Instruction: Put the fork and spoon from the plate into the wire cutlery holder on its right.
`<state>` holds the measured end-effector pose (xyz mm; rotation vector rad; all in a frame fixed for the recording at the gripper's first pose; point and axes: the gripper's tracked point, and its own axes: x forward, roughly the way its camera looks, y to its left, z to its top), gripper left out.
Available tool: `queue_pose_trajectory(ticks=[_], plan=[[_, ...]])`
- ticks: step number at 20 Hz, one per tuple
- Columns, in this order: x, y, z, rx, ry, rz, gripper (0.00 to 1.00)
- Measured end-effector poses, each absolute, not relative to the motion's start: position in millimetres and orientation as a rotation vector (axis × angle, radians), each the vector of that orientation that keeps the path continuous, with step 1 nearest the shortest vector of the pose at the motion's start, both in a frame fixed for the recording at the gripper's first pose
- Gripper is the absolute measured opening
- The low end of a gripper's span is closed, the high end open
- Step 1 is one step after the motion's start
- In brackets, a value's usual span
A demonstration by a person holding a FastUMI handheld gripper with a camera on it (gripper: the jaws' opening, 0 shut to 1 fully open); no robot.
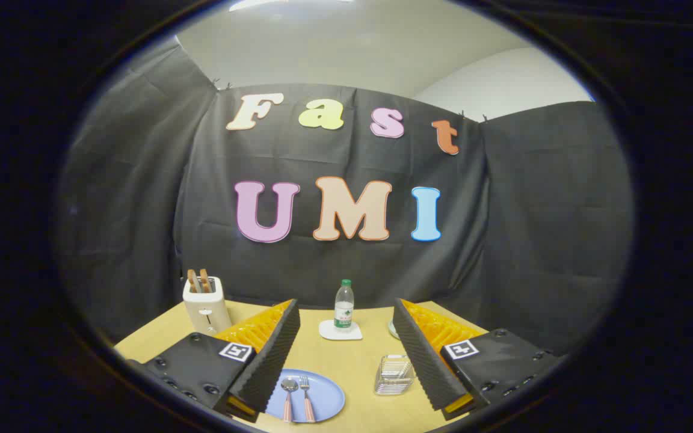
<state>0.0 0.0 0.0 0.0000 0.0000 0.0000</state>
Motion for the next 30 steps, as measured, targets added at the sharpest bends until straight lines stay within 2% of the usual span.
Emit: queue_pose_trajectory(ticks=[17, 30], plan=[[-11.7, 11.0, -33.3, 0.036, 0.086, 0.022, 1.0], [10.1, 20.4, -139.5, 0.052, 0.281, 0.112, 1.0]])
